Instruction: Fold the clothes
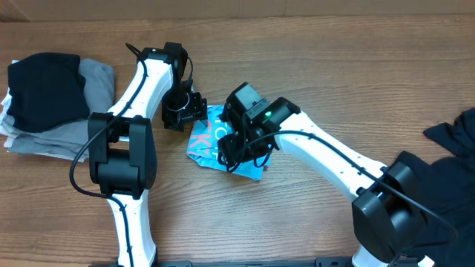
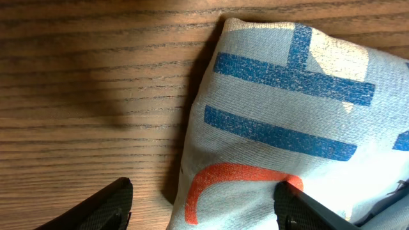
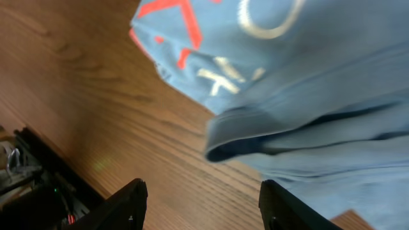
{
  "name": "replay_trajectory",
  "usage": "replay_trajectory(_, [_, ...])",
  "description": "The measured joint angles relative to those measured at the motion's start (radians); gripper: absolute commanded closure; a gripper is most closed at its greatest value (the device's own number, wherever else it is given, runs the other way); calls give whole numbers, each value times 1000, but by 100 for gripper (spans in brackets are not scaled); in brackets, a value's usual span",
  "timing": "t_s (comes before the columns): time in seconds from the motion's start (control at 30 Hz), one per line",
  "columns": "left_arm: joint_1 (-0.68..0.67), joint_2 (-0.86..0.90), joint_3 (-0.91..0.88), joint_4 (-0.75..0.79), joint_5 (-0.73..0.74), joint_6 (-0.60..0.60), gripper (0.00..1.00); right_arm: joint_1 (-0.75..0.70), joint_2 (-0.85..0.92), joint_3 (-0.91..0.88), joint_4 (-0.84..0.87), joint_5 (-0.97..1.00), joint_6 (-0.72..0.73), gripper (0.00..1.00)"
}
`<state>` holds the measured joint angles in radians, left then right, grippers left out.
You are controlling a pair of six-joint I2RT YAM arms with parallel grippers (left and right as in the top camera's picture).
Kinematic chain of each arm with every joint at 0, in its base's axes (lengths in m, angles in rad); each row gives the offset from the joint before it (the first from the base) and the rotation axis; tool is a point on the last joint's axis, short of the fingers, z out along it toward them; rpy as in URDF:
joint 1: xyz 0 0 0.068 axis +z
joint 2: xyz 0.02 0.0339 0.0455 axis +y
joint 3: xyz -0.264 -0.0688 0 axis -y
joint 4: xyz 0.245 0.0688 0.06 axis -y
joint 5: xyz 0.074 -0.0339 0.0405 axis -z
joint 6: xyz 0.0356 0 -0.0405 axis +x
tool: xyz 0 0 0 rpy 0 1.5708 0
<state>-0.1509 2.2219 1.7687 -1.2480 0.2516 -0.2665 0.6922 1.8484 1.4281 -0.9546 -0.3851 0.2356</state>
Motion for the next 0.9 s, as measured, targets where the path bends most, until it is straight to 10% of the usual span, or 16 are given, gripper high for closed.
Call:
replay_trajectory(0.47, [0,0,0,-1,0,0,26,47,39,-2,62,118,0,42])
replay_trajectory(0.6, [0,0,0,-1,0,0,26,47,67,-2,63,128,0,56])
replay_trajectory(0.73, [0,0,0,-1,0,0,26,47,92,-3,65,131,-5,94])
replay_trajectory(0.9, [0,0,0,-1,0,0,26,45,94,-4,50,138,7,96])
